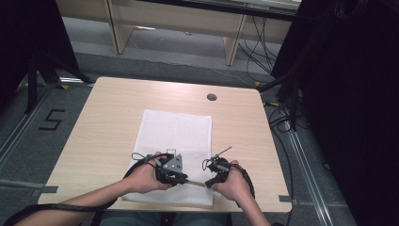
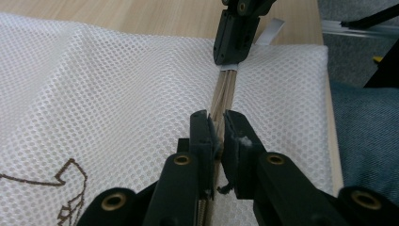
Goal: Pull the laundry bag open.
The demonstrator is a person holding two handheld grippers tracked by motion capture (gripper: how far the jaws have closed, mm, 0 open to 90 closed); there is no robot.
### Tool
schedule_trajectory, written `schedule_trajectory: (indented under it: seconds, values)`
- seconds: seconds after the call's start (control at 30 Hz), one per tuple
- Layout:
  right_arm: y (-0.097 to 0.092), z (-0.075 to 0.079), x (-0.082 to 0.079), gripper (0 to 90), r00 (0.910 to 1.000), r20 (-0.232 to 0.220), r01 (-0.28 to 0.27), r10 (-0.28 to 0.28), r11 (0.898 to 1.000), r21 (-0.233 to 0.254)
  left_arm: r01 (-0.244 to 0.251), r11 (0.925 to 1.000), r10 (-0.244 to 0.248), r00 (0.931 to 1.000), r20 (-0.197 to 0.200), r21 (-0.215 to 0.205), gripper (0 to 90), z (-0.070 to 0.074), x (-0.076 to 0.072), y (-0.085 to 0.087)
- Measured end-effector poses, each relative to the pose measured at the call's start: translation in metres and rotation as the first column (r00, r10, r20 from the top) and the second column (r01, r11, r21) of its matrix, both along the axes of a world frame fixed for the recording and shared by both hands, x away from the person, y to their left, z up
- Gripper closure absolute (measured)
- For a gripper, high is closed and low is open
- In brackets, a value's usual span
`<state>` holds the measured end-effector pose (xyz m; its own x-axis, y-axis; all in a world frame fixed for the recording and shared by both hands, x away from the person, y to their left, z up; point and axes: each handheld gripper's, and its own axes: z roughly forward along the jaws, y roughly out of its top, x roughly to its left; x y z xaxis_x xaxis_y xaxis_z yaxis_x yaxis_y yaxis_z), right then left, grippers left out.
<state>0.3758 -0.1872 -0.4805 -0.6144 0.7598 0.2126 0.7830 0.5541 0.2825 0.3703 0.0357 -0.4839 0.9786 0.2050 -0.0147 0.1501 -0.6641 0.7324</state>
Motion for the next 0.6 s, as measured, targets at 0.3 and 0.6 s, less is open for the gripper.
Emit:
schedule_trajectory:
  seconds: [0.3,0.6]
  values:
    - [0.0,0.0,0.0001,90.0,1.0,-0.001,0.0,0.0,1.0,0.0,-0.001,1.0,0.001,1.0,0.0,-0.003,82.1,-0.0006,0.0,0.0015]
    - [-0.0003,-0.0001,0.0002,90.0,1.0,0.0,-0.003,0.003,1.0,0.002,-0.005,1.0,0.005,1.0,0.002,-0.006,82.1,-0.0004,0.0007,0.0066]
